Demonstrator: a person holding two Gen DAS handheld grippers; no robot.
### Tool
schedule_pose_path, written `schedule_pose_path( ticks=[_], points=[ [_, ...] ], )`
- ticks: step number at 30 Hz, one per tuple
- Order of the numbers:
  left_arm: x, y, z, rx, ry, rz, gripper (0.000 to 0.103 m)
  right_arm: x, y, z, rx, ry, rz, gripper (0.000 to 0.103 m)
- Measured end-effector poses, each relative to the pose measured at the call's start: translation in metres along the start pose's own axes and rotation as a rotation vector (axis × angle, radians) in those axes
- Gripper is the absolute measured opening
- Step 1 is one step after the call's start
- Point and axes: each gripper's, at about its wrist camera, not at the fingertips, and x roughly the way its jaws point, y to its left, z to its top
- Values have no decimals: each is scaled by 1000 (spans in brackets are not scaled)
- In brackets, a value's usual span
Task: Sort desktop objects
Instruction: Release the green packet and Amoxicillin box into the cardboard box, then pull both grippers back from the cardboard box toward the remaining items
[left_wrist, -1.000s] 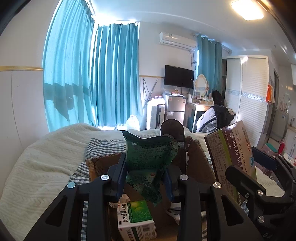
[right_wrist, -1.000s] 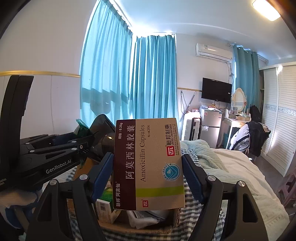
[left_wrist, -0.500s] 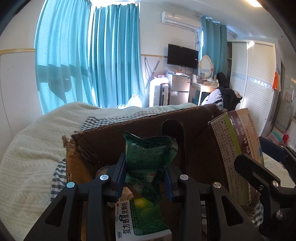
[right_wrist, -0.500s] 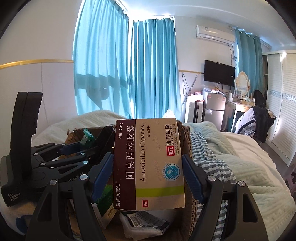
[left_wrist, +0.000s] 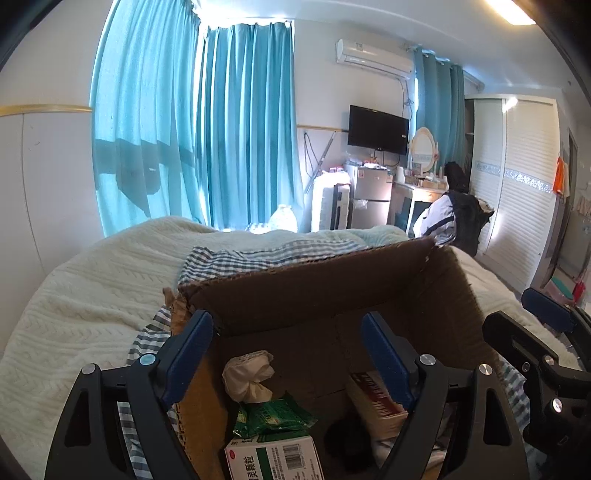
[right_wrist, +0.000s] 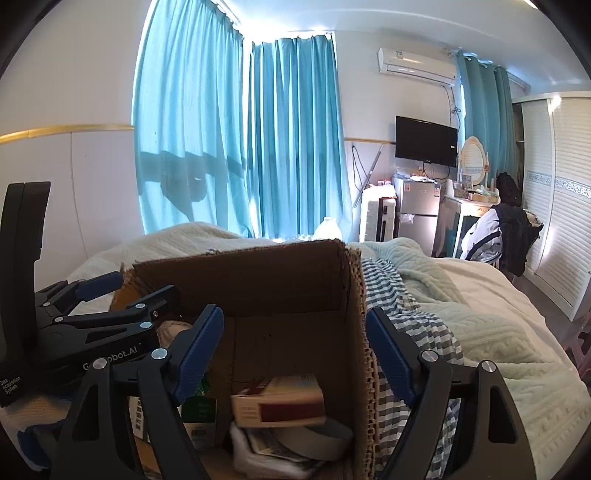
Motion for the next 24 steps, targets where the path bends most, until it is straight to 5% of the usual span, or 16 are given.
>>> schedule_pose_path(
  ticks=[7,24],
  points=[
    [-42,-1,19,-9,-62,11,103,-39,-5,12,33,-37,3,80],
    [-149,-1,26,-25,-165,26,103,-150,-2,15,-1,-95,-18,97]
  ],
)
